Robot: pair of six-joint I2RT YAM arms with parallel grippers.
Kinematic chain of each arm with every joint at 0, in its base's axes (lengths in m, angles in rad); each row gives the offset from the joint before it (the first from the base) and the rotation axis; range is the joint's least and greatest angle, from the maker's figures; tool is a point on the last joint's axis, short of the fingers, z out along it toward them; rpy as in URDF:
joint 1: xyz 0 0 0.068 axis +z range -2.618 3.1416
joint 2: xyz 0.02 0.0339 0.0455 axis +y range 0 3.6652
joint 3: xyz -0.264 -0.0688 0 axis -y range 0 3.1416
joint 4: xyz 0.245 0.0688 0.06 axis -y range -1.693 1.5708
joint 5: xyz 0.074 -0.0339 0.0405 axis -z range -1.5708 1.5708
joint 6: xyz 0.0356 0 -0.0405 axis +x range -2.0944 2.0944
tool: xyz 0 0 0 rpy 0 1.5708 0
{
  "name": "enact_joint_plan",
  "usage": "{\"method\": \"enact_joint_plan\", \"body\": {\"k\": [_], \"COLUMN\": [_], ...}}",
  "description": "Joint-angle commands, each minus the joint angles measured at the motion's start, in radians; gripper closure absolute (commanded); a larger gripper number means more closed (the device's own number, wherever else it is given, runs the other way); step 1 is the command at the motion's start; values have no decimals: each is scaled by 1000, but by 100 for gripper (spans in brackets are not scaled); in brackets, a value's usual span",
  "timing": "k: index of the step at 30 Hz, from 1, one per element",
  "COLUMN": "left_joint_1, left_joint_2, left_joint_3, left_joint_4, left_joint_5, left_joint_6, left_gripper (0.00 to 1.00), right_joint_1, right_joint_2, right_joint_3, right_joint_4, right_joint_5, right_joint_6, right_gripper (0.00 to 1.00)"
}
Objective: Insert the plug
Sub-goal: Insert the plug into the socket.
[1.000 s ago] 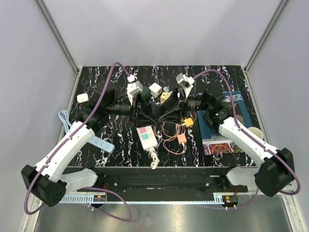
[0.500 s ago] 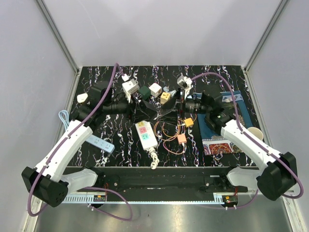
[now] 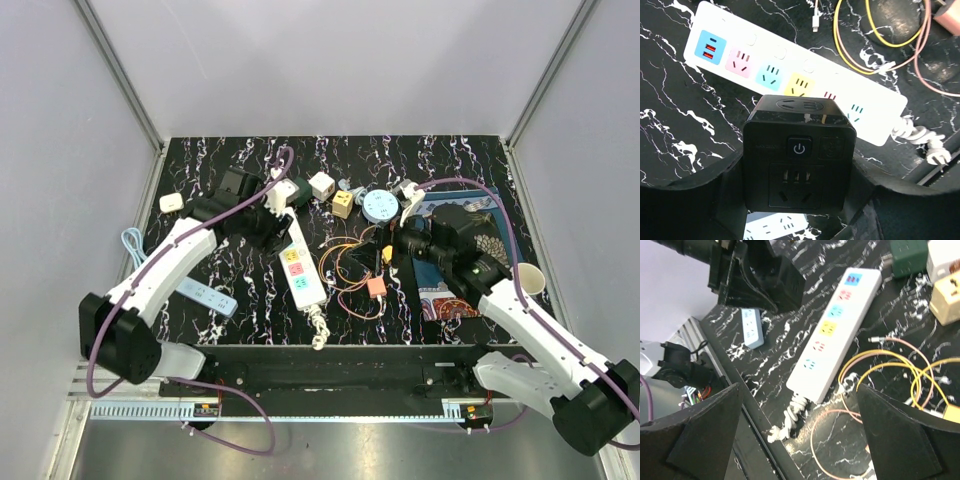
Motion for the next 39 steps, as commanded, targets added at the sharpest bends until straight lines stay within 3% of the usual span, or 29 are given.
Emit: {"method": "enact_joint_plan", "body": {"k": [1, 10, 26, 39], "left_joint_1": [29, 151, 156, 156], "left_joint_2": [82, 245, 483, 587], "left_joint_3": [78, 143, 314, 402], "left_joint_4": [53, 83, 21, -38], "left_joint_5": [-38, 156, 237, 194], "left_joint_6": [105, 275, 407, 440], "left_gripper": [100, 100, 100, 100], "right_joint_1": [2, 2, 2, 2], "right_joint_2": [-32, -33, 56, 85], "right_joint_3": [-35, -43, -9, 5], "right_joint_4": [-26, -57, -86, -86], "right_joint_5": [93, 26, -56, -56], "right_joint_6": [24, 19, -4, -21], "right_gripper": [0, 0, 0, 0]}}
